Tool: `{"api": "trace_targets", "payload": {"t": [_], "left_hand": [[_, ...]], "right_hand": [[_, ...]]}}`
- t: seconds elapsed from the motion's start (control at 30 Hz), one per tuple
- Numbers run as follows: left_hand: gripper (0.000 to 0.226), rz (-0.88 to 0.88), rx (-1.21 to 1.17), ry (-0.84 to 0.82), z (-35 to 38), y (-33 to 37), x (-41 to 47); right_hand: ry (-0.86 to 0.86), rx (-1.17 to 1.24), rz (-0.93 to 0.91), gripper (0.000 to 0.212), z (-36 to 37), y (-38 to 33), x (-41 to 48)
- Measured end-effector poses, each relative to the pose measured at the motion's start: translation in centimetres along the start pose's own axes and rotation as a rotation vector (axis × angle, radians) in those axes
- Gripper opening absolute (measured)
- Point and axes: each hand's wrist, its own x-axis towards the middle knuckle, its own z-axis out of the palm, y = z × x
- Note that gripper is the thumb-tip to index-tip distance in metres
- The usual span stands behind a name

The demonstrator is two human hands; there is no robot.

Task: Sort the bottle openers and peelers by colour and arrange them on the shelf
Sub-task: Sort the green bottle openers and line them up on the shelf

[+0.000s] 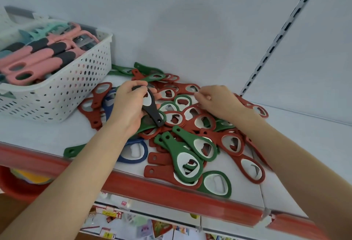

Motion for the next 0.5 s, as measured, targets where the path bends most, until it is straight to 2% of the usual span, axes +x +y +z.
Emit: {"api": "trace_targets", "payload": {"t": [0.17,0.33,0.4,0.5], "left_hand": [[0.016,-0.006,0.009,0.001,0.0,0.0,0.0],[0.016,-0.009,0.011,0.006,0.0,0.0,0.0],[0.015,-0.012,0.010,0.001,0.0,0.0,-0.1],[0.016,-0.016,0.013,-0.003,0.0,0.0,-0.1]], "right_hand": [[0.081,0.044,0.125,0.029,-0.1,1.3,1.5],[-0.095,0.048,0.096,0.032,1.2,1.2,3.4],[-0.078,0.031,0.109,0.031,1.8,1.2,3.8],[-0.066,0.086,0.166,0.050,1.5,1.2,3.6]]}}
